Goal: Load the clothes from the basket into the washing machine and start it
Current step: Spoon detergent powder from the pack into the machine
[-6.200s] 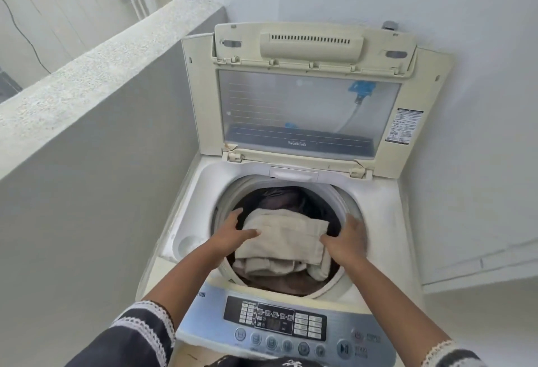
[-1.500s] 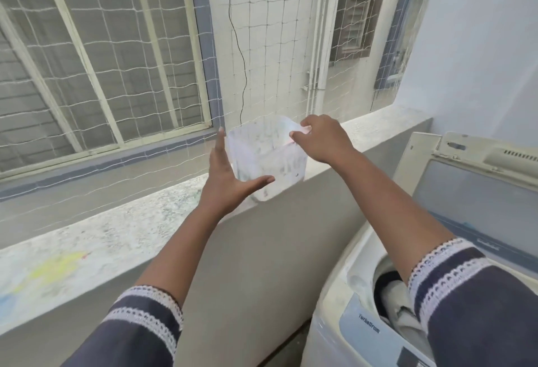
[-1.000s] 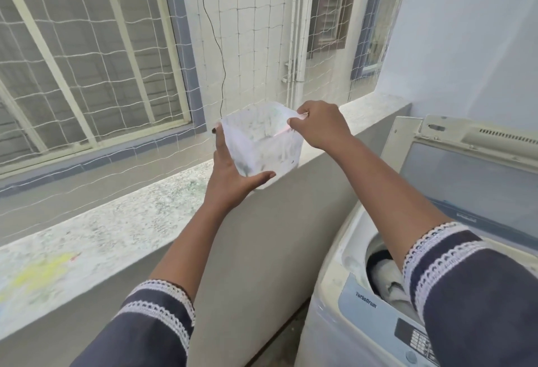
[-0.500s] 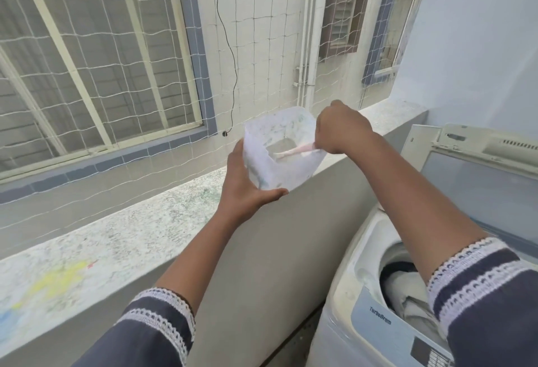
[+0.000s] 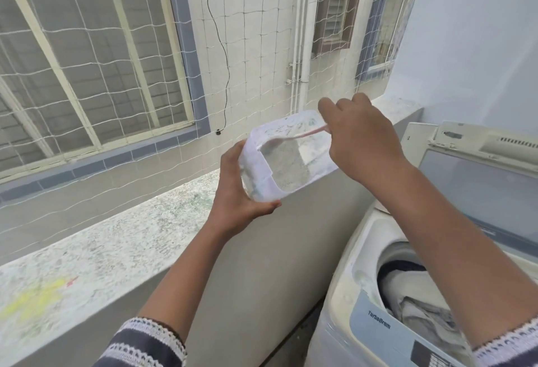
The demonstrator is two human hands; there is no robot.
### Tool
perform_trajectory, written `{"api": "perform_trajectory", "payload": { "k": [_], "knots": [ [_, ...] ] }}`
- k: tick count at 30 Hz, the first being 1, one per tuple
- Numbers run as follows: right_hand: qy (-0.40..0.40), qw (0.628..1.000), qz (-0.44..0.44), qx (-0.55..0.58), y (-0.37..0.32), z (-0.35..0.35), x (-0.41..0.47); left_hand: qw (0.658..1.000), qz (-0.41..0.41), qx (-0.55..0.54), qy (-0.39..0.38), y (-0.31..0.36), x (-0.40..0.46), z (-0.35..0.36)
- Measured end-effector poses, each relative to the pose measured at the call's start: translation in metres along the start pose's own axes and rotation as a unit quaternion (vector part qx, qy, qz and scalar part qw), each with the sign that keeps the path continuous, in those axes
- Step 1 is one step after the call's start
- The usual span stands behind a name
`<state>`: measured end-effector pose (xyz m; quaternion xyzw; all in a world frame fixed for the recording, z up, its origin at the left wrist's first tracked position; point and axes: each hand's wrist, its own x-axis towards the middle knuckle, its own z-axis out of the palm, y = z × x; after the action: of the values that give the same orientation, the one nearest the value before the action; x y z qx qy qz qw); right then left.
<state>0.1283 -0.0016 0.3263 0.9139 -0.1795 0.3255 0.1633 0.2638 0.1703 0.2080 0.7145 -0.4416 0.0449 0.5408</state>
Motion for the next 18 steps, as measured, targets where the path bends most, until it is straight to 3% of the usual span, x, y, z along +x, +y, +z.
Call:
{"api": "perform_trajectory", "payload": {
  "k": [4,8,18],
  "knots": [
    [0.071,0.997,-0.037,-0.01,0.009,0.01,-0.021,1.0,0.018,-0.014,0.019,0.002,0.001,0.0],
    [0.078,0.995,-0.057,-0.028,0.011,0.011,-0.032,0.999,0.014,-0.032,0.026,-0.002,0.003,0.0],
    [-0.056,0.996,-0.035,-0.051,-0.011,-0.003,-0.023,0.999,0.033,-0.011,0.022,-0.005,0.005,0.003]
  ]
}}
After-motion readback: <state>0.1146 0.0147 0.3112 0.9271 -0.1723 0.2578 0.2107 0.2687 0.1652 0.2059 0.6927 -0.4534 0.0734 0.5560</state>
